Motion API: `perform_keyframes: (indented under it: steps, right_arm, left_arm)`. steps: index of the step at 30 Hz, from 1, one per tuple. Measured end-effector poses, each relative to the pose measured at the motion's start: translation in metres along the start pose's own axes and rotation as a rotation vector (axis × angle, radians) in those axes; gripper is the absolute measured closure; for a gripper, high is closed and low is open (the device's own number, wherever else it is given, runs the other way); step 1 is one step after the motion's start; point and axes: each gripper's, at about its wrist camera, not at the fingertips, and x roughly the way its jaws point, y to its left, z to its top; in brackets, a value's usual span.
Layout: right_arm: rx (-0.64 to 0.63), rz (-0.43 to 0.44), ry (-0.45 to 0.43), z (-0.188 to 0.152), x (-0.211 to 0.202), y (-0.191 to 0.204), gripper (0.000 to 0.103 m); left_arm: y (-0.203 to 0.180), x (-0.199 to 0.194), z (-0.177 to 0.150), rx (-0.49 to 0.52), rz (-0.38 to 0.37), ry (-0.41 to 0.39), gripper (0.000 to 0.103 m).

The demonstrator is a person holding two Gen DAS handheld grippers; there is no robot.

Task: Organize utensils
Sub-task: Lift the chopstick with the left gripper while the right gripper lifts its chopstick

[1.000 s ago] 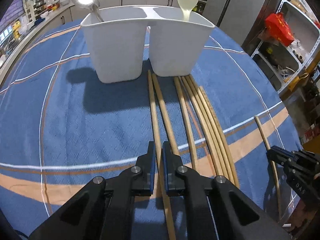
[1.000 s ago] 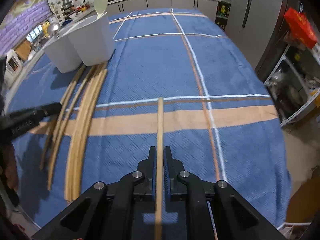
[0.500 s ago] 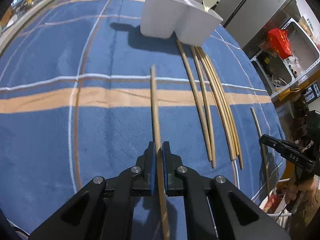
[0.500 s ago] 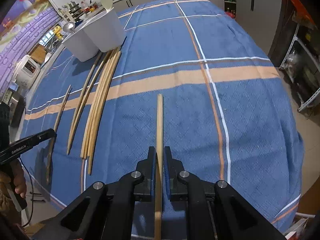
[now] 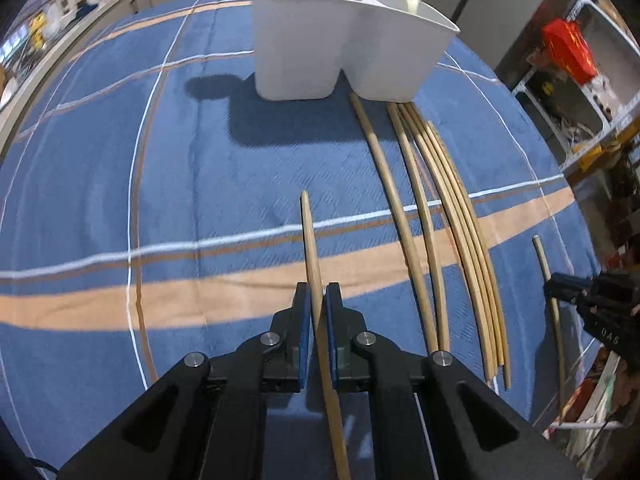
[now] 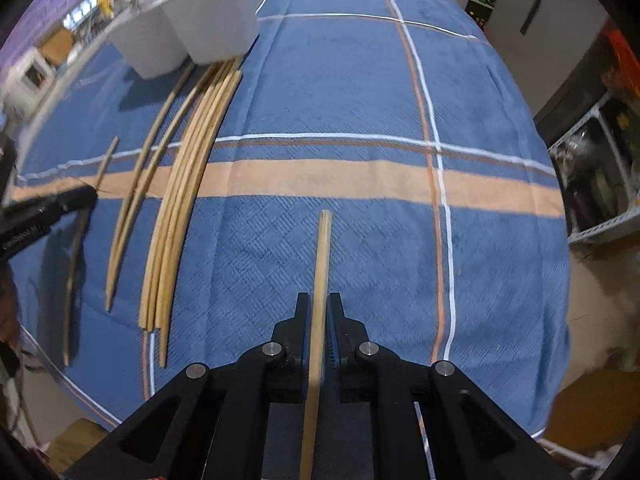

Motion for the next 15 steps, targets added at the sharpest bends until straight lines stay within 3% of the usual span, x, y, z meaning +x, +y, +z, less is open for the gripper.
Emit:
perform_keyframes:
  steps: [4,8,15]
  right_arm:
    - [-0.025,-0.031,0.02,0.018,0.006,0.011,0.094]
    - [-0.05,-0.041,-0.066,0.019,0.006,0.024,0.096]
    - [0.089,0.13,-0.262,-0.002,-0.021,0.019,0.097]
  left_arm:
    - [-0.007,0.003,0.005,0.046,0.011,0.001,0.096]
    - [-0.006,0.004,0.007,0.031,-0.017,-0.008,0.096]
    - [-0.005,-0.023,-0.01,-0.027,-0.012,-0.112,0.097]
